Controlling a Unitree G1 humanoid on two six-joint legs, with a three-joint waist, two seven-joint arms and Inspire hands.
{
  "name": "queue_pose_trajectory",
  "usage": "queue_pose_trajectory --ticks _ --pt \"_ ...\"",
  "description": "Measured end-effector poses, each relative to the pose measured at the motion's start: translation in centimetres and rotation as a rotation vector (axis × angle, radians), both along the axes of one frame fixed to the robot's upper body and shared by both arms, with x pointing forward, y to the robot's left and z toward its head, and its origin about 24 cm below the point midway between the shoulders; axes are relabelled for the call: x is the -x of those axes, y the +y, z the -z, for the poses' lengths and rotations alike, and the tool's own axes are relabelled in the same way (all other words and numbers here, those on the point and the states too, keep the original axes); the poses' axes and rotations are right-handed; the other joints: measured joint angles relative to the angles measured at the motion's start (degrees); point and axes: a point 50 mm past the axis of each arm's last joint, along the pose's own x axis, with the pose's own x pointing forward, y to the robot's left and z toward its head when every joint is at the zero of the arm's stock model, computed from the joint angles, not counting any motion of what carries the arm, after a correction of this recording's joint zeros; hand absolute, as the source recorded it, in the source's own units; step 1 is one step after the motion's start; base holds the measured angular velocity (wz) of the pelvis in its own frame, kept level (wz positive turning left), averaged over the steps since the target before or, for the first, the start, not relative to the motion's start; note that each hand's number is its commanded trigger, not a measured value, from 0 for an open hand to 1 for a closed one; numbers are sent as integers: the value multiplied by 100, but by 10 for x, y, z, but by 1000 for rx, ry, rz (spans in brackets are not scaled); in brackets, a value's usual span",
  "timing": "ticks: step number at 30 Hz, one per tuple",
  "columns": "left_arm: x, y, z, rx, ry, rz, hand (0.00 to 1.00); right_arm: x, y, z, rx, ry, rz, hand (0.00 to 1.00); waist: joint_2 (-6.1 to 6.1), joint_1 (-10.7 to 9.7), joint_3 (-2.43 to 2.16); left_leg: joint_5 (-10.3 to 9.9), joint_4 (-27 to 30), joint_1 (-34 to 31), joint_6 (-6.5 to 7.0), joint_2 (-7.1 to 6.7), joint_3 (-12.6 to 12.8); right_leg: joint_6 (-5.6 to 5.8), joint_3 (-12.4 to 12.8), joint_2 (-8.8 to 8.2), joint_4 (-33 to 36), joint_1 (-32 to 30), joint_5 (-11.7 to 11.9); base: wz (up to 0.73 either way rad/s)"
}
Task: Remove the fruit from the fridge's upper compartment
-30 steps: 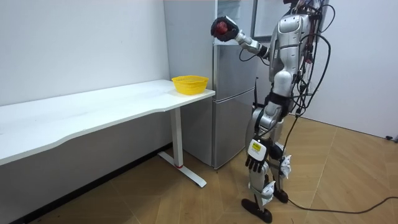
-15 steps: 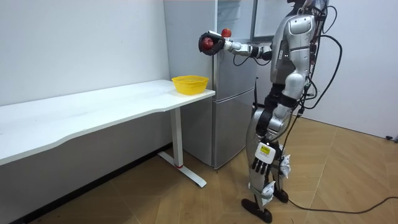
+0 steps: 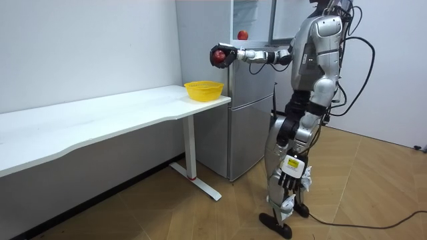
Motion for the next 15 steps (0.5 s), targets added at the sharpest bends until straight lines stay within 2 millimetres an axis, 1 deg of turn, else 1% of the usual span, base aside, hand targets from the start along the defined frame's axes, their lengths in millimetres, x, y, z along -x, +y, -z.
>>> queue_pose_trajectory --ticks 1,3,4,8,9,10,11,12,15 --pt "-1 0 0 0 -3 1 0 0 1 1 4 5 -2 100 -3 8 -1 0 2 -8 0 0 -1 0 -5 0 -2 -4 0 5" --pt "-4 0 -1 0 -15 3 0 1 3 7 19 27 -8 100 -41 28 -18 0 9 -20 0 -2 -11 0 -19 -2 0 -25 0 5" --pt "-4 -1 -1 0 -17 4 0 0 2 9 23 34 -6 100 -48 36 -17 0 9 -21 0 -2 -11 0 -18 -2 0 -28 0 0" --pt "-4 0 -1 -2 -17 3 0 0 2 15 40 64 7 100 -100 90 17 0 8 -31 0 -4 -12 0 -9 -3 1 -44 0 0" --pt "-4 0 -1 -4 -16 3 0 0 2 16 41 69 13 100 -116 100 16 0 6 -50 0 -3 -11 0 -6 -2 5 -68 0 0" --pt "-5 0 -1 -4 -17 3 0 0 1 16 42 71 16 43 -125 104 14 0 6 -64 0 -3 -11 0 -5 -2 5 -81 0 0" --pt "-5 0 -1 -4 -18 3 0 0 1 17 45 77 23 9 -138 107 18 0 10 -76 0 -4 -11 0 -6 -2 4 -88 0 0" --pt "-5 0 -1 -5 -17 3 0 -1 0 19 48 84 27 0 -148 110 14 0 17 -82 0 -6 -12 0 7 -3 4 -90 0 0" --pt "-7 0 -1 -6 -19 3 0 -1 -2 22 54 98 36 0 -172 114 15 0 38 -114 0 -9 -28 0 11 -3 3 -107 0 0"
